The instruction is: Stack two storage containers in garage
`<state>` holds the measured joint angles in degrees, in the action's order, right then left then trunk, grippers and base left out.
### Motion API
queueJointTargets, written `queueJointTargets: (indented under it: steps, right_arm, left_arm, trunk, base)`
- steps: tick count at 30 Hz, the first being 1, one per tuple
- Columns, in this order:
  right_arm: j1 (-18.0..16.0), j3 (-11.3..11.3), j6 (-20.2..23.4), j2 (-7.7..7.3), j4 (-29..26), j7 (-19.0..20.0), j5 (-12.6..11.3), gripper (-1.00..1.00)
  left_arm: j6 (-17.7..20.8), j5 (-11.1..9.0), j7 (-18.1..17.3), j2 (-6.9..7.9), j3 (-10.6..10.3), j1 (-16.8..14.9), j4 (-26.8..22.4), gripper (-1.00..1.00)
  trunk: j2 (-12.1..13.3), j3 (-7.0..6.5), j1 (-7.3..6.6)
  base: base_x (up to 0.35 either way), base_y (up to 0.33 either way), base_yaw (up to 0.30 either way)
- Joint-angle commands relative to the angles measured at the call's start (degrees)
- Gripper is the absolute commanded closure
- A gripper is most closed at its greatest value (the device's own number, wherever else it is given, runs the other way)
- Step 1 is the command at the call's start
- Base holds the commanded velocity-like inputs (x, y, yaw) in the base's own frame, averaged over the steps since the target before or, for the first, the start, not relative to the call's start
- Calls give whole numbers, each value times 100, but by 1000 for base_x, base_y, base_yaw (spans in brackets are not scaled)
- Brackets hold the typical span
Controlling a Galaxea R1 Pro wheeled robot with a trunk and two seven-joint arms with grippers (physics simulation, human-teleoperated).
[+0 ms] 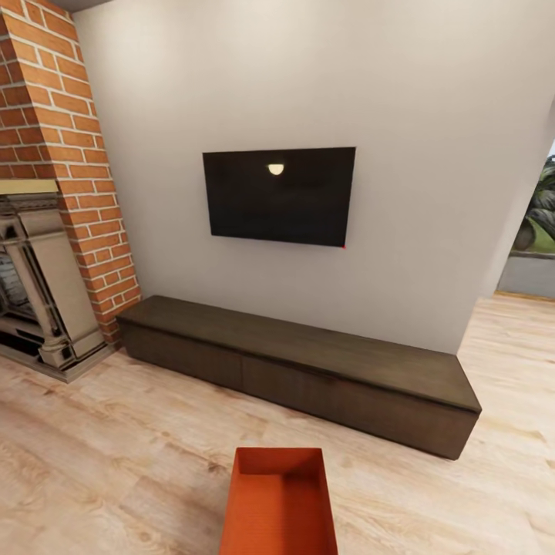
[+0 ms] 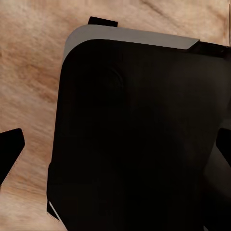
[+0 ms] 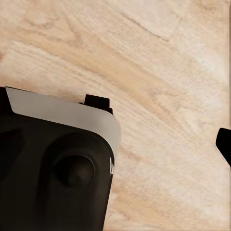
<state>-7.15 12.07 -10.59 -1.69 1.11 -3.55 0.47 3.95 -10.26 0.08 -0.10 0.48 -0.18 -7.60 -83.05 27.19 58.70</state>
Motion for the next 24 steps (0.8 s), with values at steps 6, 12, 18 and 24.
queueJointTargets:
  steps: [6, 12, 18, 24]
  right_arm:
    - [-6, 35, -22, 1, 12, -21, 6, -100]
    - [-6, 39, -22, -3, 12, -22, 9, -100]
    - [-6, 41, -21, -6, 12, -21, 14, -100]
    - [-6, 32, 29, 17, 12, 0, -7, -100]
  left_arm:
    - [35, -46, 1, -2, -1, 0, -13, -100]
    - [30, -41, 1, -6, 3, 0, -13, -100]
    - [27, -30, -1, -2, 4, 0, -19, -100]
    - [27, -31, -1, -6, 4, 0, -30, -100]
  trunk:
    - [-3, 6, 3]
    - [-3, 6, 3]
    - [-3, 6, 3]
    - [-3, 6, 3]
  base:
    - [316, 0, 0]
    - [306, 0, 0]
    - [123, 0, 0]
    - [6, 0, 0]
